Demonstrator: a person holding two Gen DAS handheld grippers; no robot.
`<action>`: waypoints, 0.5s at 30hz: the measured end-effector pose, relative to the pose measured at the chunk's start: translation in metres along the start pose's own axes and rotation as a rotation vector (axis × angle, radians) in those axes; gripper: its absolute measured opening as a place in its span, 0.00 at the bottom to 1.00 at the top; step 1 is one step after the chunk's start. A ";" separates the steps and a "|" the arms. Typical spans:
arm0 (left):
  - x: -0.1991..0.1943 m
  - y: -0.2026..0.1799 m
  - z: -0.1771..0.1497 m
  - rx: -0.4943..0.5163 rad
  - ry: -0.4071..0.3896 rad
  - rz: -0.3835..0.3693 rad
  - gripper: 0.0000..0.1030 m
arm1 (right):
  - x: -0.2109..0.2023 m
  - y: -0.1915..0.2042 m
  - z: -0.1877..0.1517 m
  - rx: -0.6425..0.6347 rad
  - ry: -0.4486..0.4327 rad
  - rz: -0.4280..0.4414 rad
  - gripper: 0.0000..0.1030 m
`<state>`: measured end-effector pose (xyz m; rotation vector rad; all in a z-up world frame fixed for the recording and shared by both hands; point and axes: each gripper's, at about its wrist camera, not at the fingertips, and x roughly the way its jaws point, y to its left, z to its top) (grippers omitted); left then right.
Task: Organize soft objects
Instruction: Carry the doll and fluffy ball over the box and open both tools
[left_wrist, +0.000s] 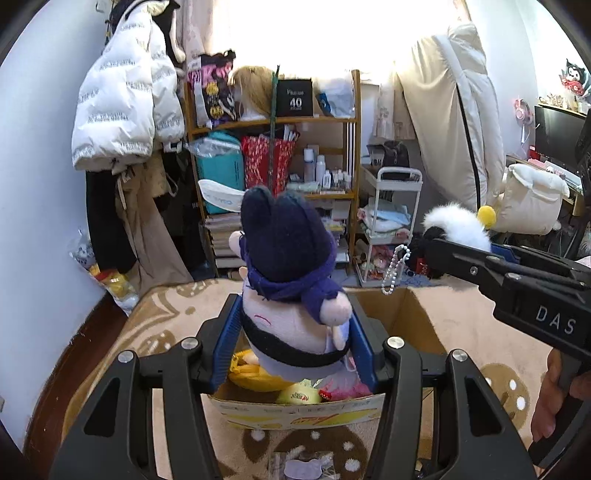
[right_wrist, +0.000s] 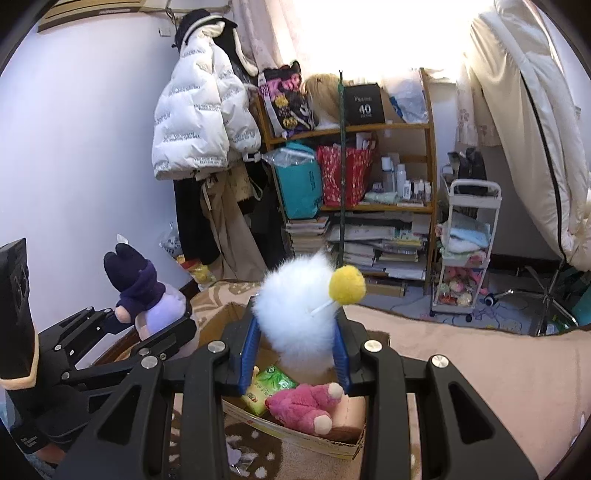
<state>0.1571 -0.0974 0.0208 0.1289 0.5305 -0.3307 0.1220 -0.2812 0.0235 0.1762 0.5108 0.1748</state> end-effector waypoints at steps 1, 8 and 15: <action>0.005 0.000 -0.003 -0.005 0.014 -0.003 0.52 | 0.002 -0.002 -0.003 0.005 0.006 0.001 0.36; 0.036 -0.002 -0.023 -0.008 0.102 -0.012 0.53 | 0.028 -0.019 -0.023 0.059 0.081 0.006 0.36; 0.053 -0.003 -0.036 -0.011 0.155 -0.022 0.53 | 0.044 -0.029 -0.034 0.095 0.124 0.000 0.36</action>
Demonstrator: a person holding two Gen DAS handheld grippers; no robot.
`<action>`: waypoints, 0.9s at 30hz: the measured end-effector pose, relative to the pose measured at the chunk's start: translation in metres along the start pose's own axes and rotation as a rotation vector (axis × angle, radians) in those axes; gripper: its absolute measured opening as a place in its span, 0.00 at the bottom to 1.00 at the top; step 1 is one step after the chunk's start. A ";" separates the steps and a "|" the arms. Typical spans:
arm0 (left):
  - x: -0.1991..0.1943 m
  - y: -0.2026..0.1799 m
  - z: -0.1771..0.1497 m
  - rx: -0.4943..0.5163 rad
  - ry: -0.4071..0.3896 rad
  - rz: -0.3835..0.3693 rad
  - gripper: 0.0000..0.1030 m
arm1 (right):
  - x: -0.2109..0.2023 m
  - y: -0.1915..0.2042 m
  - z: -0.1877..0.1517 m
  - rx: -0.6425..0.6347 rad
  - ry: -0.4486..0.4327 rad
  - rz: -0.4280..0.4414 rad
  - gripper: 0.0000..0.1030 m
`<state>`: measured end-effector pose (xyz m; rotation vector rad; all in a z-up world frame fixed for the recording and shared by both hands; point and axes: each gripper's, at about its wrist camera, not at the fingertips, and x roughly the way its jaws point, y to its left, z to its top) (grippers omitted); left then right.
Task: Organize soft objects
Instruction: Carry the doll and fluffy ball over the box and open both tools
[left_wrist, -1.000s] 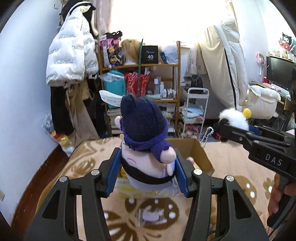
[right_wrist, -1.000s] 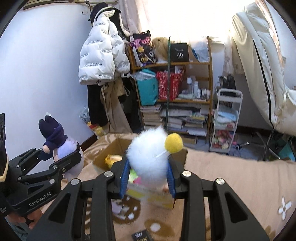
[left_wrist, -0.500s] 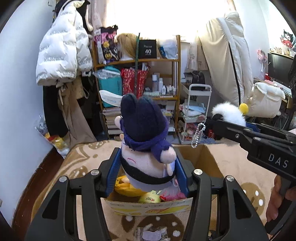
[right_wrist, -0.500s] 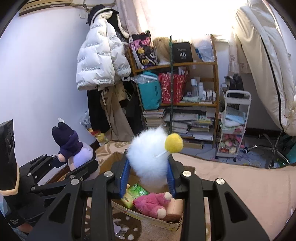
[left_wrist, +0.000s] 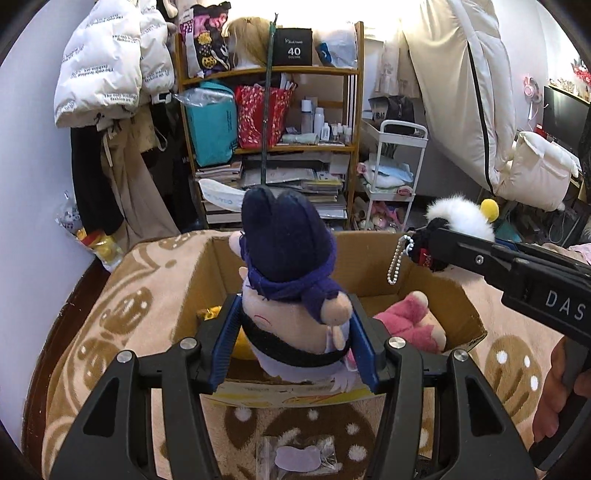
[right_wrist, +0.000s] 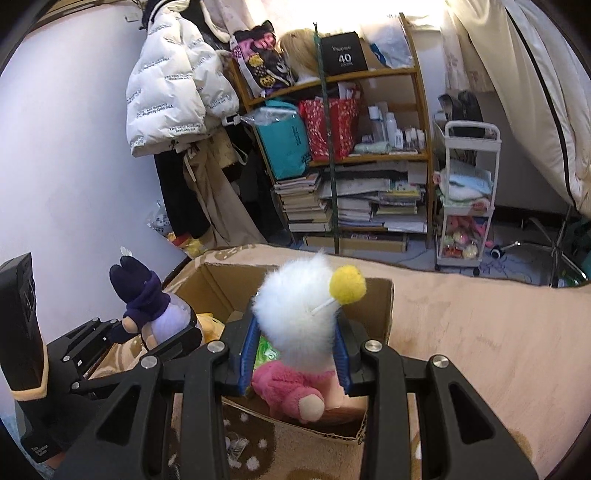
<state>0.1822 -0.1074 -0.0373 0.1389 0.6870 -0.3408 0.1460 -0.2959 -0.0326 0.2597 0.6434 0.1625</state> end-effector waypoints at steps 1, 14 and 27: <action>0.001 0.000 -0.001 0.002 0.002 0.000 0.53 | 0.002 -0.001 -0.001 0.002 0.006 0.000 0.36; -0.001 0.000 -0.007 0.000 0.003 -0.003 0.68 | 0.010 -0.006 -0.009 0.033 0.046 0.003 0.38; -0.016 -0.002 -0.013 0.025 -0.018 0.030 0.85 | 0.000 -0.011 -0.009 0.039 0.035 0.003 0.55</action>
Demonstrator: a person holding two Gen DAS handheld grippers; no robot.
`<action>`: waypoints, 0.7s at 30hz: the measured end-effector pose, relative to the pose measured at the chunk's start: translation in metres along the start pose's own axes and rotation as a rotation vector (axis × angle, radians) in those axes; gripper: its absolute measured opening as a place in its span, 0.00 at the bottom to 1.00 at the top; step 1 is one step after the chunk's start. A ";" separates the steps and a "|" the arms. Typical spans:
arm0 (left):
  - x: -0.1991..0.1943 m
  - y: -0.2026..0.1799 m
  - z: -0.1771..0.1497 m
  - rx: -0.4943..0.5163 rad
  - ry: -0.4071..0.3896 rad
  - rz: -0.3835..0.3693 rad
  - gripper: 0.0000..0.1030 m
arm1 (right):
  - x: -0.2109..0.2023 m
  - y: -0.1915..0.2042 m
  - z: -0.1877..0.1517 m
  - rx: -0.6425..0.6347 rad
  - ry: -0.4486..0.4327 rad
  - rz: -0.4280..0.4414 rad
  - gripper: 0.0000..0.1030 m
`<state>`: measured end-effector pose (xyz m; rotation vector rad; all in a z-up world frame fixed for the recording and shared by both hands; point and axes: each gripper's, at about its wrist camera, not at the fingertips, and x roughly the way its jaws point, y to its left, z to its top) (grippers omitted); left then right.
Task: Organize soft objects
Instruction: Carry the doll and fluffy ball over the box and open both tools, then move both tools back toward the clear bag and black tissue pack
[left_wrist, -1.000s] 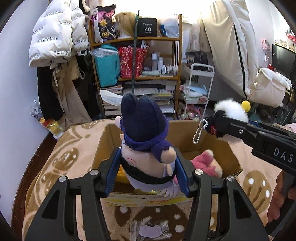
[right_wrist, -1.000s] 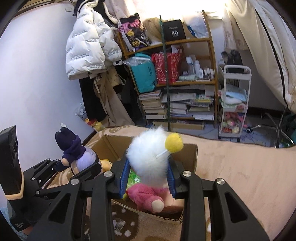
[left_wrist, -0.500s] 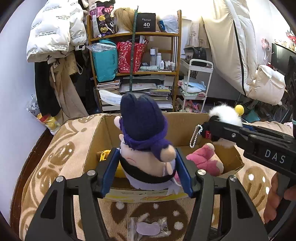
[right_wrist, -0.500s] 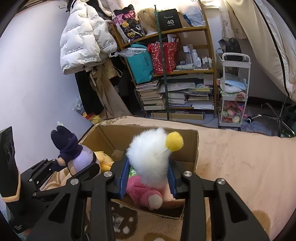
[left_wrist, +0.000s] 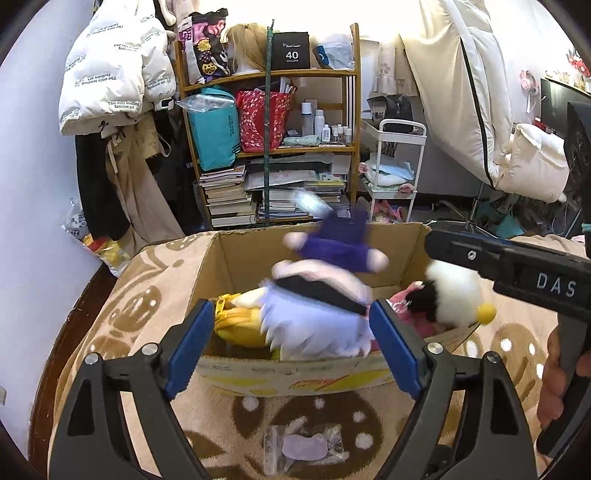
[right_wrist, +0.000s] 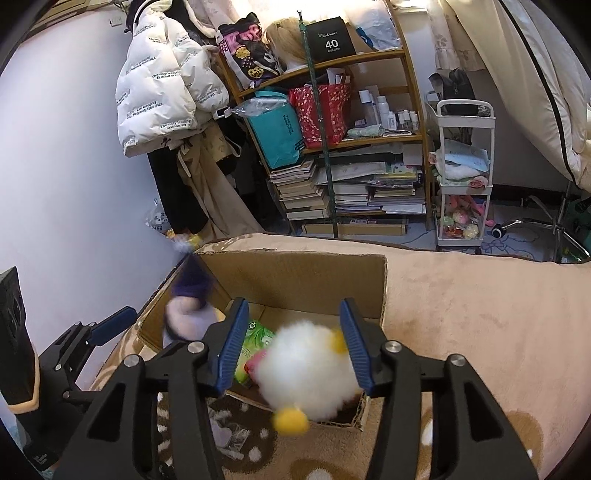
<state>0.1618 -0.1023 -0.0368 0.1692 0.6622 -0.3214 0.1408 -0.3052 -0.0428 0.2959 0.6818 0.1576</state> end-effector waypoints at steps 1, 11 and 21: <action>-0.001 0.001 -0.001 -0.004 0.002 0.002 0.87 | -0.001 0.000 0.000 -0.003 -0.001 -0.006 0.57; -0.023 0.022 -0.007 -0.057 0.016 0.050 0.94 | -0.025 0.002 -0.001 0.004 -0.023 -0.018 0.78; -0.051 0.033 -0.025 -0.081 0.071 0.054 0.97 | -0.056 0.008 -0.024 0.006 0.023 -0.050 0.96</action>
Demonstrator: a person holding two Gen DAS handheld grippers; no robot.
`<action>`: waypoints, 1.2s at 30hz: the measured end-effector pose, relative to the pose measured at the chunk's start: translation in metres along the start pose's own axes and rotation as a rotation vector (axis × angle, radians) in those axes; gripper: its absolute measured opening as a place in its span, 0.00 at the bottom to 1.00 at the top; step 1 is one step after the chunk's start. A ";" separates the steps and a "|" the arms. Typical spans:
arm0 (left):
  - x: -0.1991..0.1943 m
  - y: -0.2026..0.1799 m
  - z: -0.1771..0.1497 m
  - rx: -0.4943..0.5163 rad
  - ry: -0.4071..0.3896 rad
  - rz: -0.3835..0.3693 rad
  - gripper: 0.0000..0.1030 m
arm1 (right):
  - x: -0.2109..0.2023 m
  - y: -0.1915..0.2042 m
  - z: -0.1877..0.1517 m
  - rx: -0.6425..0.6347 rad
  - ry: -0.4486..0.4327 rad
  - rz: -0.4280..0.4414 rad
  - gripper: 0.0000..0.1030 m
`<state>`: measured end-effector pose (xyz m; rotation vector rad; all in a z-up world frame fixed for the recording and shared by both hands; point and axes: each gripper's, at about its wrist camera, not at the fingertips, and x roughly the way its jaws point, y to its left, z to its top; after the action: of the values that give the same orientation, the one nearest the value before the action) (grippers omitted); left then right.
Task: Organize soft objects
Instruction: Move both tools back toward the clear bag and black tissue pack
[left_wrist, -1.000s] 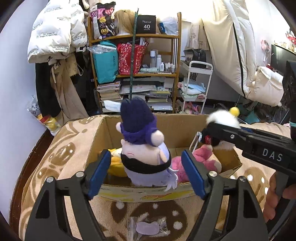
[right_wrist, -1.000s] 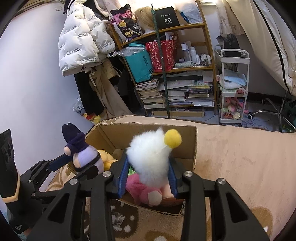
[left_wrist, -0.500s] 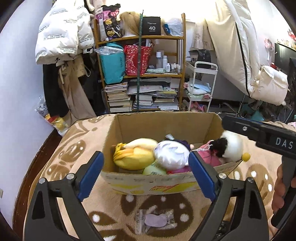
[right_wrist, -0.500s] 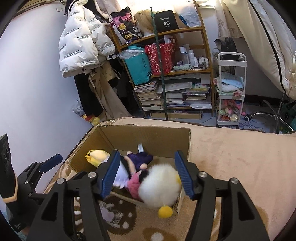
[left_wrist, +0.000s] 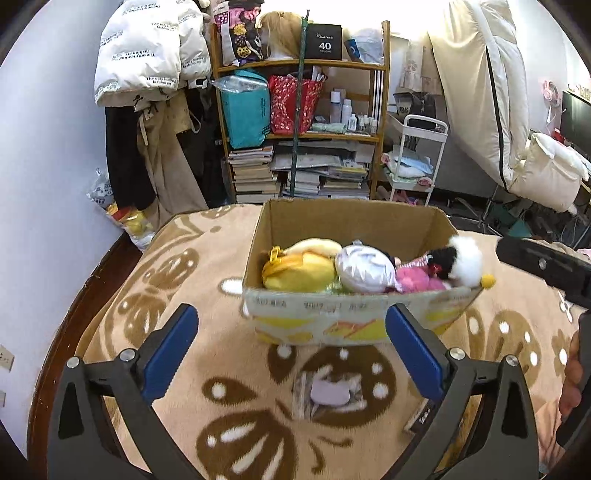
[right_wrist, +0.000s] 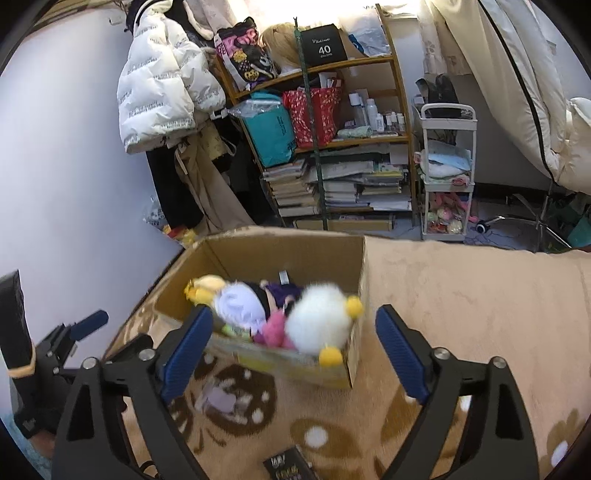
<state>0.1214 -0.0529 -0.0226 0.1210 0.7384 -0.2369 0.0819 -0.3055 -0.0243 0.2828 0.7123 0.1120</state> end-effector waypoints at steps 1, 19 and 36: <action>-0.003 0.000 -0.002 -0.004 0.006 -0.001 0.97 | -0.002 0.000 -0.002 -0.001 0.003 -0.003 0.96; -0.038 -0.009 -0.041 0.058 0.142 0.013 0.97 | -0.035 0.008 -0.059 -0.016 0.116 -0.035 0.96; -0.036 -0.009 -0.050 0.062 0.194 0.020 0.97 | -0.035 0.006 -0.069 -0.024 0.166 -0.084 0.96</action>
<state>0.0605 -0.0456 -0.0351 0.2124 0.9224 -0.2316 0.0101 -0.2912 -0.0507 0.2221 0.8859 0.0649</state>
